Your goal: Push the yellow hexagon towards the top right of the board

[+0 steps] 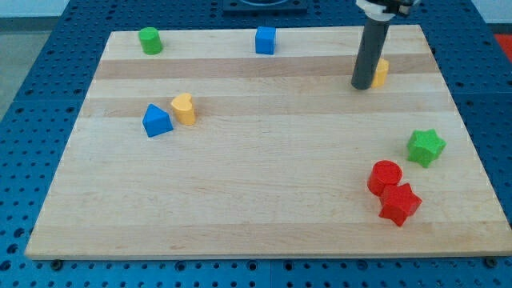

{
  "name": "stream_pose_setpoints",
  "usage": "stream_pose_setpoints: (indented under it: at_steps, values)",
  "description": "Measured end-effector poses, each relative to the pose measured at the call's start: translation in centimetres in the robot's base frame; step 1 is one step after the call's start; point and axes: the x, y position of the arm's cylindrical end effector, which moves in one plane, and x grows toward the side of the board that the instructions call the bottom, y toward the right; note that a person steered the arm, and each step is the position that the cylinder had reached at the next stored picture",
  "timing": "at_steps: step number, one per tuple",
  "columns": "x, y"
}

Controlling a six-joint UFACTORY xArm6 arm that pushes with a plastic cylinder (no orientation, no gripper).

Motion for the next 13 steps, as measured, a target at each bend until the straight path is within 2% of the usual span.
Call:
stream_pose_setpoints:
  at_steps: [2, 5, 10, 12, 13]
  values:
    - [-0.1, 4.2]
    - [-5.3, 4.2]
    - [-7.5, 4.4]
    - [-7.6, 4.4]
    - [-5.4, 3.8]
